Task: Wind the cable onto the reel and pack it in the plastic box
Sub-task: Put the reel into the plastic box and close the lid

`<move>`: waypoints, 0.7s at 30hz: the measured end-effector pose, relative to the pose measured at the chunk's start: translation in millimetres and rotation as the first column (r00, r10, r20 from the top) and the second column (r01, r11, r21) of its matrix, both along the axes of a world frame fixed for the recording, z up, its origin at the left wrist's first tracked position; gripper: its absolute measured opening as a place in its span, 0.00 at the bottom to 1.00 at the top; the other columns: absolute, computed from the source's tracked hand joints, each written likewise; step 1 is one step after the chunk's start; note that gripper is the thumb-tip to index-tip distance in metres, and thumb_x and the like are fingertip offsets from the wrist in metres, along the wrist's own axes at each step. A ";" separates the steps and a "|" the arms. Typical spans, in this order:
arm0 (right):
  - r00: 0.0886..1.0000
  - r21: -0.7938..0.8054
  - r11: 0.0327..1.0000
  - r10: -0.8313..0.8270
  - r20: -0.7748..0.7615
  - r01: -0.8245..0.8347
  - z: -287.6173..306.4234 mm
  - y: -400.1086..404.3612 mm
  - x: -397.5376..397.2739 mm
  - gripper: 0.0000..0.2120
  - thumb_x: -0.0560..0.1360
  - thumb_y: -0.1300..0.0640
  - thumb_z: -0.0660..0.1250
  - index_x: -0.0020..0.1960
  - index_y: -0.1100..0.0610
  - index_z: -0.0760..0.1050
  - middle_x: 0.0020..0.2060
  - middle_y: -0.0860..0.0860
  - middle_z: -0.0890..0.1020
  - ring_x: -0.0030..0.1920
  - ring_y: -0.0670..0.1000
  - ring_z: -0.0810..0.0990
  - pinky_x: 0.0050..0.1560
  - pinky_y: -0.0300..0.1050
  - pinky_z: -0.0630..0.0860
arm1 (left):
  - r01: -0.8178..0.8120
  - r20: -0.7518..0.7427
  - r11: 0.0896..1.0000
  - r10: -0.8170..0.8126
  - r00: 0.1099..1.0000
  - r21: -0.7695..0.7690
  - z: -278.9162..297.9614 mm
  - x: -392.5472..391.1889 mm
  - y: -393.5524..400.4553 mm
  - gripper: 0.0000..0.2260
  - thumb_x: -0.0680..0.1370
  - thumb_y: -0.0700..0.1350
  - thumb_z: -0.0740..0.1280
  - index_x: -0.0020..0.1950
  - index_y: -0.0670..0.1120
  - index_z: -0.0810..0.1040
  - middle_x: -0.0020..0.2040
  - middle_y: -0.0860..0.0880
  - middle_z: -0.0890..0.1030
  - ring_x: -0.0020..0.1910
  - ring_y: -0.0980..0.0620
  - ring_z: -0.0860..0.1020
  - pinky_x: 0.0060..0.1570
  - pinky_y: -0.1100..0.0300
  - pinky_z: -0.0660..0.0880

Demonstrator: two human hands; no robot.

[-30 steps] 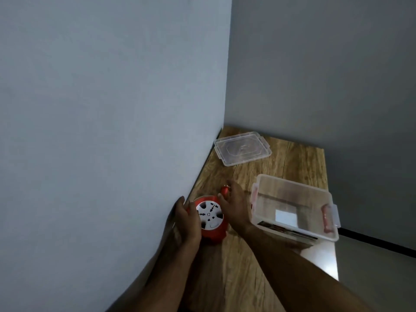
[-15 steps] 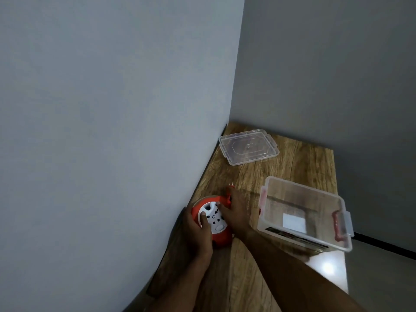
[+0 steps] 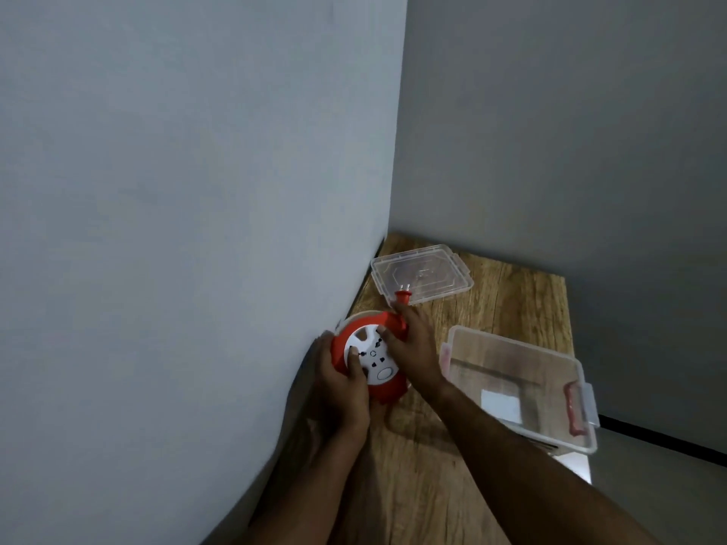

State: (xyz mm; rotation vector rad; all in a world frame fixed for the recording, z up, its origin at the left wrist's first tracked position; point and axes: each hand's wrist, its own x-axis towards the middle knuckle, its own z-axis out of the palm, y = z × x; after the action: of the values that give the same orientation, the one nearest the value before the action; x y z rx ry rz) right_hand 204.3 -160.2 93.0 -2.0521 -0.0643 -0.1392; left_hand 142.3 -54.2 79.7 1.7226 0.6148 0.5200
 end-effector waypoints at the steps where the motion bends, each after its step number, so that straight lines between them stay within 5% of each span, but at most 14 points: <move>1: 1.000 0.017 1.000 -0.022 0.020 0.021 5.1 -6.8 2.2 0.23 0.78 0.52 0.71 0.72 0.48 0.71 0.66 0.50 0.73 0.67 0.50 0.71 0.68 0.60 0.73 | 0.022 0.011 1.000 -0.022 1.000 -0.004 6.1 6.0 -4.7 0.23 0.81 0.55 0.66 0.74 0.52 0.70 0.71 0.49 0.76 0.65 0.50 0.78 0.56 0.55 0.80; 7: 0.955 0.094 0.955 -0.288 0.064 0.282 26.3 -75.3 -1.3 0.32 0.76 0.51 0.71 0.77 0.47 0.64 0.71 0.51 0.71 0.71 0.54 0.68 0.68 0.60 0.72 | 0.256 0.066 0.965 -0.252 0.966 -0.061 37.9 31.7 -65.2 0.23 0.80 0.50 0.68 0.75 0.49 0.71 0.68 0.50 0.77 0.59 0.54 0.77 0.42 0.74 0.75; 10: 0.909 0.115 0.906 -0.414 0.036 0.408 22.0 -111.7 -12.2 0.35 0.74 0.47 0.70 0.78 0.48 0.62 0.72 0.52 0.71 0.72 0.55 0.69 0.68 0.63 0.72 | 0.377 0.059 0.923 -0.374 0.926 -0.074 33.7 35.7 -98.9 0.23 0.80 0.48 0.69 0.75 0.50 0.70 0.70 0.49 0.76 0.64 0.49 0.78 0.47 0.68 0.78; 13: 0.864 0.103 0.860 -0.503 0.003 0.500 16.0 -139.4 -25.6 0.33 0.76 0.55 0.72 0.78 0.52 0.63 0.71 0.54 0.71 0.72 0.56 0.67 0.70 0.62 0.69 | 0.462 0.049 0.887 -0.462 0.886 0.003 25.0 37.0 -122.4 0.22 0.79 0.49 0.70 0.73 0.52 0.72 0.68 0.50 0.78 0.64 0.49 0.78 0.55 0.55 0.81; 17: 0.807 0.055 0.806 -0.590 -0.025 0.590 9.8 -164.1 -40.4 0.33 0.77 0.58 0.71 0.78 0.54 0.62 0.71 0.55 0.71 0.72 0.56 0.64 0.69 0.53 0.65 | 0.550 0.003 0.834 -0.551 0.835 0.044 15.4 37.0 -143.6 0.22 0.80 0.47 0.70 0.74 0.48 0.72 0.68 0.49 0.78 0.64 0.51 0.78 0.50 0.68 0.79; 21: 0.748 -0.064 0.750 -0.661 -0.059 0.658 2.7 -171.6 -50.5 0.33 0.76 0.58 0.70 0.77 0.54 0.62 0.66 0.57 0.74 0.69 0.58 0.65 0.64 0.55 0.67 | 0.630 -0.041 0.764 -0.631 0.774 0.135 3.9 37.3 -153.7 0.23 0.79 0.47 0.69 0.74 0.48 0.72 0.69 0.49 0.77 0.65 0.51 0.77 0.59 0.51 0.80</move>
State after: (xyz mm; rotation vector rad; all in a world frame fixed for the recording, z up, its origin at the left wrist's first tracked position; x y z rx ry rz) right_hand 153.7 -331.8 95.6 -2.0317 0.7318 -0.5015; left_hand 179.6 -207.9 83.7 1.9274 -0.0427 0.0822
